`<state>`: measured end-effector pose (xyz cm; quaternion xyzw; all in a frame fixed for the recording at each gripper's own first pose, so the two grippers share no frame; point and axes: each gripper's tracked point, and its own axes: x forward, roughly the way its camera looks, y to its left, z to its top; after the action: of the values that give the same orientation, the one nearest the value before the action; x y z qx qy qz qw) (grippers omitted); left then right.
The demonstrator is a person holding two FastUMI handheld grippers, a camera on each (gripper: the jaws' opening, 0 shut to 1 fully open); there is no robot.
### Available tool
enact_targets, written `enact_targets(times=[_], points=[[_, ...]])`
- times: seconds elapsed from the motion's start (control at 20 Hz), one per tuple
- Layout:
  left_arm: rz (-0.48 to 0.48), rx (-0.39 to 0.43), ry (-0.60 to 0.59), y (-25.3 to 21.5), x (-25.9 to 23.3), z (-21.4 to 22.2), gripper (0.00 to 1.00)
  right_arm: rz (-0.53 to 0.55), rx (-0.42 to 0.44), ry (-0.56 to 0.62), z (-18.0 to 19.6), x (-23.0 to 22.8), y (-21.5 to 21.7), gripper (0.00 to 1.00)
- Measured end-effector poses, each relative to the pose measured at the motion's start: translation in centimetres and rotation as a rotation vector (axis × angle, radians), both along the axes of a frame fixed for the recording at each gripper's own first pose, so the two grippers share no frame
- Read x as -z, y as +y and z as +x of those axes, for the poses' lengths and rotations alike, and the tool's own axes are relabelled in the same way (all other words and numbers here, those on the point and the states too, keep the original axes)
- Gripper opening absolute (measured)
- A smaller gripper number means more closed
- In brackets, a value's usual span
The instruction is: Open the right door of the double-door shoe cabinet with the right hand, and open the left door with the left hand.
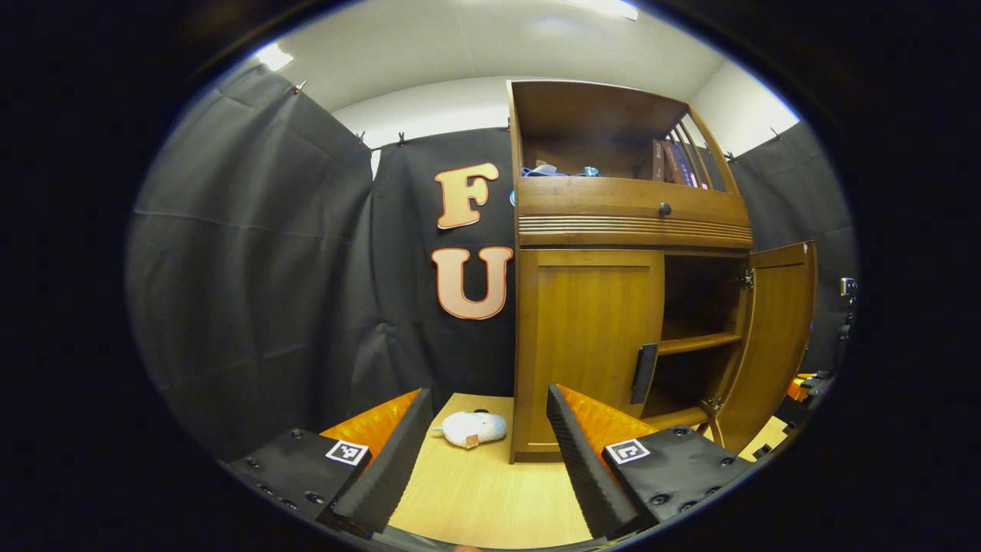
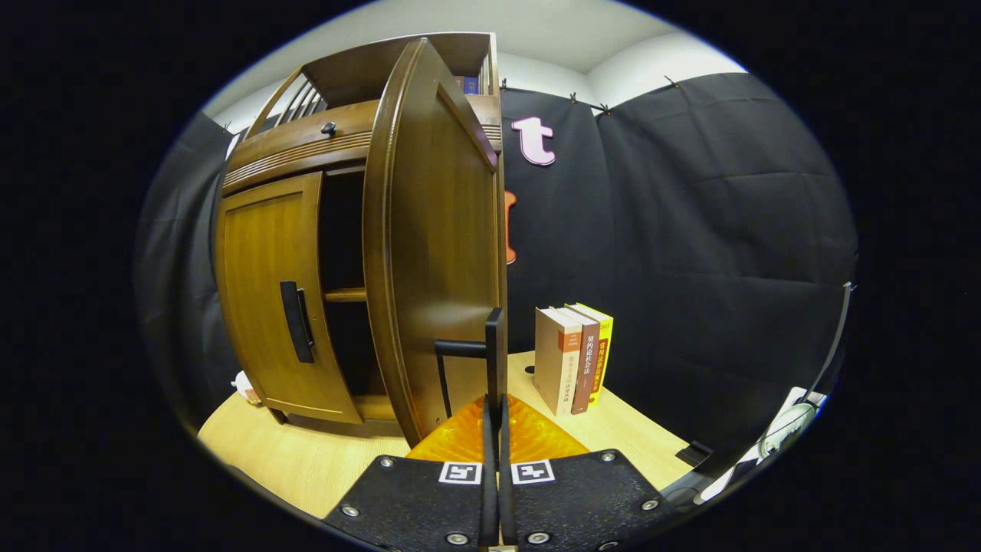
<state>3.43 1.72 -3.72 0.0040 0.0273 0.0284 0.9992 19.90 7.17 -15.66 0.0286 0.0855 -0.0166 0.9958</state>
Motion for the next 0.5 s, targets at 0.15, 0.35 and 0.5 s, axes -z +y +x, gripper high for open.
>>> enact_targets(times=[0.15, 0.35, 0.5], points=[[-0.001, 0.015, 0.005, -2.7, 0.0, 0.4, 0.93, 0.005, -0.030, 0.004, 0.0, 0.0, -0.4, 0.00], [-0.009, 0.034, 0.015, -6.3, 0.4, 1.4, 0.93, 0.013, -0.056, 0.015, -0.1, 0.2, -1.6, 0.00], [-0.014, 0.046, 0.016, -9.4, 1.0, 2.2, 0.93, 0.019, -0.082, 0.019, -0.1, 0.2, -2.2, 0.00]])
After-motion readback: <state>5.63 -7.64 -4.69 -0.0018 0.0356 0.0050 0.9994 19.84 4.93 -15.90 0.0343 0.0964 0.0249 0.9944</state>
